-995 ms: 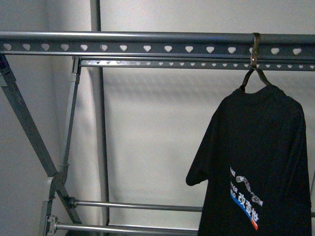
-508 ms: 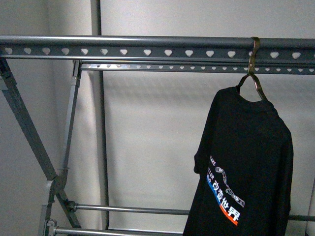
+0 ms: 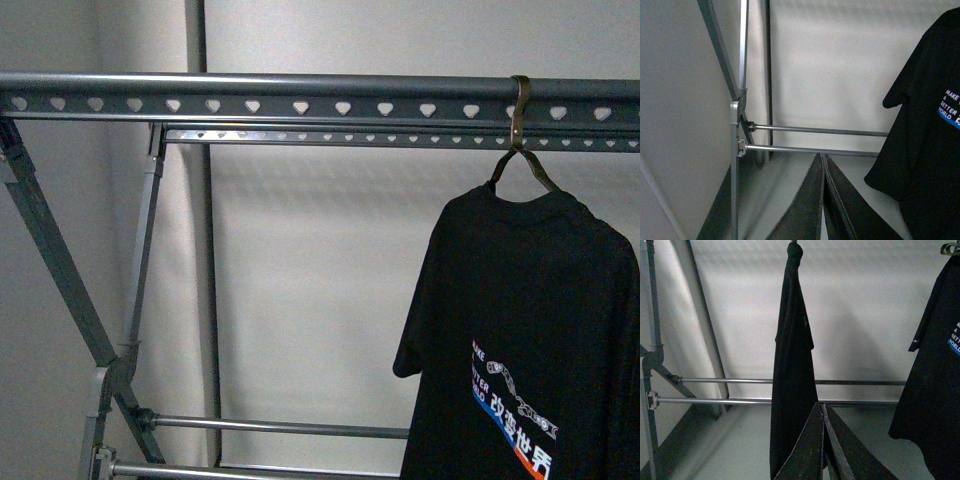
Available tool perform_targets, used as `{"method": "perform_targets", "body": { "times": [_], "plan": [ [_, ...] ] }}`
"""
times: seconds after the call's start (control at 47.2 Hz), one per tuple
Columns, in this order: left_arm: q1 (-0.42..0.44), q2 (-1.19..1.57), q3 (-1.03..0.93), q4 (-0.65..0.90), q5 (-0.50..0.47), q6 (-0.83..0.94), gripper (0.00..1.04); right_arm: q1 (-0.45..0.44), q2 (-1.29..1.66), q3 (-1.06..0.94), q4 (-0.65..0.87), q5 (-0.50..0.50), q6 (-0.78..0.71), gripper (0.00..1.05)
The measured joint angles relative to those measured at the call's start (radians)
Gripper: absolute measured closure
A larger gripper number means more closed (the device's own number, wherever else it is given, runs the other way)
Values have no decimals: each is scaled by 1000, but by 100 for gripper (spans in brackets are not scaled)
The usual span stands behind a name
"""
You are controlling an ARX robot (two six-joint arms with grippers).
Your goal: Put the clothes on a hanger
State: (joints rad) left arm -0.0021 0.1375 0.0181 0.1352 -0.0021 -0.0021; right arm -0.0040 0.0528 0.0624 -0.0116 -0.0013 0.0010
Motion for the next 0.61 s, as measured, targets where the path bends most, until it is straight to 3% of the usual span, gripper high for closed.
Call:
{"method": "perform_targets", "body": {
  "times": [0.085,0.402,0.444,0.614],
  "plan": [
    [0,-103,0,-120,2,0,101,0,-7,-9,2,0,0,102],
    [0,-133,0,-133,2,0,101,0,-48,-56,8,0,0,102],
    [0,-133,0,-133,2,0,93,0,-48,-56,8,0,-1,101],
    [0,-133,0,-133,2,0,61,0,-48,-56,8,0,-1,70]
  ]
}}
